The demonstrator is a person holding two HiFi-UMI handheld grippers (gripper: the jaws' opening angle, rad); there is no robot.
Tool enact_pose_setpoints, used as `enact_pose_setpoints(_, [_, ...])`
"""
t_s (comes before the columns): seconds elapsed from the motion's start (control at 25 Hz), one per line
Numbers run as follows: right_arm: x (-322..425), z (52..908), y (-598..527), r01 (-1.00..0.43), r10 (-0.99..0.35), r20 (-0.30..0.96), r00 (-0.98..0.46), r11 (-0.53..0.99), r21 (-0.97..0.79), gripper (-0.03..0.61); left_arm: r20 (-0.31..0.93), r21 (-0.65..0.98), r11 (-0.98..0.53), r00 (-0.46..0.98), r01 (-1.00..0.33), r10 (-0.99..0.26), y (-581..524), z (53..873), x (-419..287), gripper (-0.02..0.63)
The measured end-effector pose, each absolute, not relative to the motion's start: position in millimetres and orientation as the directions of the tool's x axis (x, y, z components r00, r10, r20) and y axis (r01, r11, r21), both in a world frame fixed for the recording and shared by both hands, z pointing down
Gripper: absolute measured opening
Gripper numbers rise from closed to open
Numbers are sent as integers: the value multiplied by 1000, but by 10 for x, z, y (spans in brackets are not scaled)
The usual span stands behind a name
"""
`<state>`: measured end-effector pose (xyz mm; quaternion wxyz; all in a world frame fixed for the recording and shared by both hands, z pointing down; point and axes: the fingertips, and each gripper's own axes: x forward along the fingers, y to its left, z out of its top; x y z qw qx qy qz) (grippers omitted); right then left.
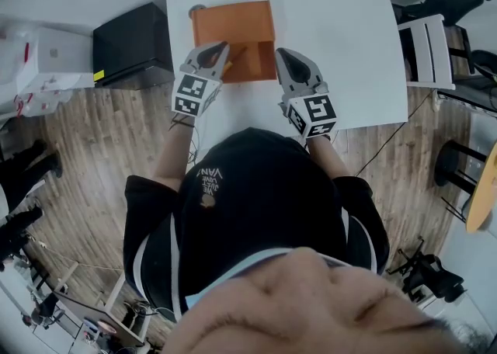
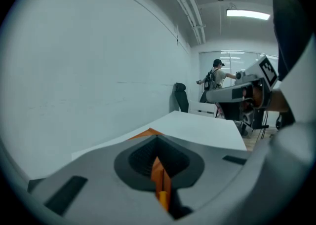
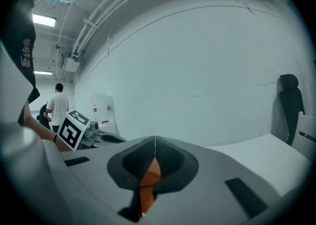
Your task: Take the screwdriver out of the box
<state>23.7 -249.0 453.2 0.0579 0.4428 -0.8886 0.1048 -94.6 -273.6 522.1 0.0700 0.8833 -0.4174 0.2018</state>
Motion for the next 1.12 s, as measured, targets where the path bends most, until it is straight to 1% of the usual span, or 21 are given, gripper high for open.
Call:
enact_pose_setpoints(0.16, [220, 4562, -2517, -798, -773, 197, -603, 586, -143, 12, 456, -24, -643, 564, -766, -689, -2777, 5393, -956, 17])
enact_pose_setpoints(0.44, [213, 4581, -2507, -789, -766, 193, -614, 589, -174, 12, 541, -38, -663, 542, -748, -643, -2756, 5640, -955, 17])
enact_pose_setpoints(0.76, [162, 4637, -2487, -780, -754, 199, -626, 598, -183, 12, 680, -14, -700, 506, -714, -531, -2690, 6047, -939, 17])
enact_pose_setpoints(1.12, [174, 4676, -2497, -780, -752, 207, -625, 595, -194, 12, 758, -18, -724, 464, -689, -460, -2665, 6289, -945, 17])
